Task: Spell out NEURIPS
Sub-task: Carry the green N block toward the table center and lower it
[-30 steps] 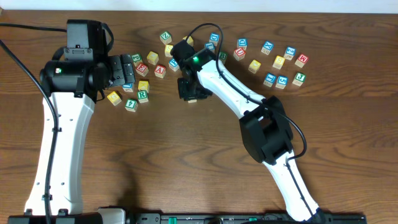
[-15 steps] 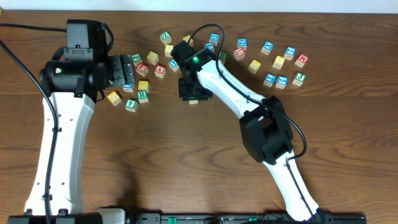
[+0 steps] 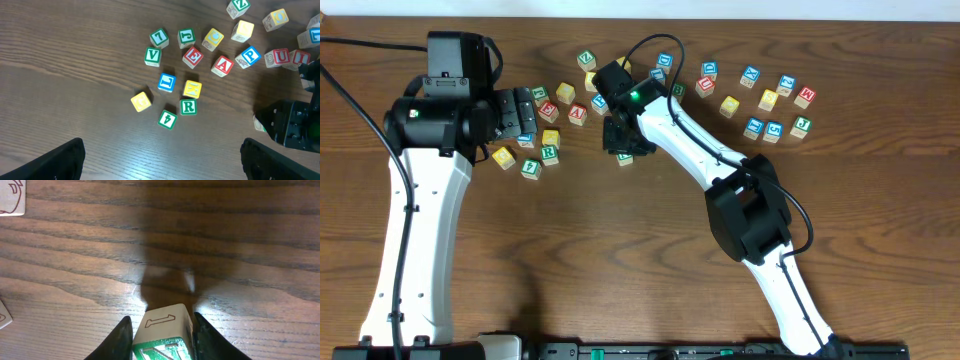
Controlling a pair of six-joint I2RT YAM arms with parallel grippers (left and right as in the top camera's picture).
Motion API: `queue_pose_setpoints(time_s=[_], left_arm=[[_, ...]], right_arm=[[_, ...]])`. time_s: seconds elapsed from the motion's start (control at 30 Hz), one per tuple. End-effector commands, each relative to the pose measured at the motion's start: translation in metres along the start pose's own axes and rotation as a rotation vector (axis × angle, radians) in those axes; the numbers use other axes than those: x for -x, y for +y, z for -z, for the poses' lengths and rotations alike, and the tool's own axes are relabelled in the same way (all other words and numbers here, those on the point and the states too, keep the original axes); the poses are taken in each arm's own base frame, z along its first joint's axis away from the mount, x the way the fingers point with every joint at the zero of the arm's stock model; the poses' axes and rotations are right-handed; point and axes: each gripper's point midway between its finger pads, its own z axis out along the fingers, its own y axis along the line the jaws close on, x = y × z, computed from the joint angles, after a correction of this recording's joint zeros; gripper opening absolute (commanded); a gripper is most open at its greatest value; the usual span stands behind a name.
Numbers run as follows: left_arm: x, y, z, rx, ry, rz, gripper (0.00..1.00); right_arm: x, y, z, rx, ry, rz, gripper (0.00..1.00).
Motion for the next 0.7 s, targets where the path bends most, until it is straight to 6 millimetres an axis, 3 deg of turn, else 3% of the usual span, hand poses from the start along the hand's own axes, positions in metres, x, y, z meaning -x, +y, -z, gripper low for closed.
queue_pose_setpoints(time_s=[0.0, 0.17, 0.3, 0.67], left_arm=[[0.0015, 0.0026, -0.0019, 0.014, 0.000, 0.010, 0.98], [0.0015, 0.0026, -0.0019, 0.014, 0.000, 0.010, 0.98], [0.0016, 0.0026, -0.0019, 0.014, 0.000, 0.010, 0.98], [0.0015, 0.0026, -0.0019, 0.014, 0.000, 0.010, 0.98]], right_arm=[[0.0010, 0.0009, 0.0023, -0.019, -0.023, 0.029, 0.29], [0.0039, 0.0006, 0.0024, -0.026, -0.035, 0.214, 0.29], [0.0039, 0.0006, 0.0024, -0.027, -0.034, 0.254, 0.28], [0.0022, 0.0022, 0.0023, -0.019, -0.033, -0.012, 0.33]])
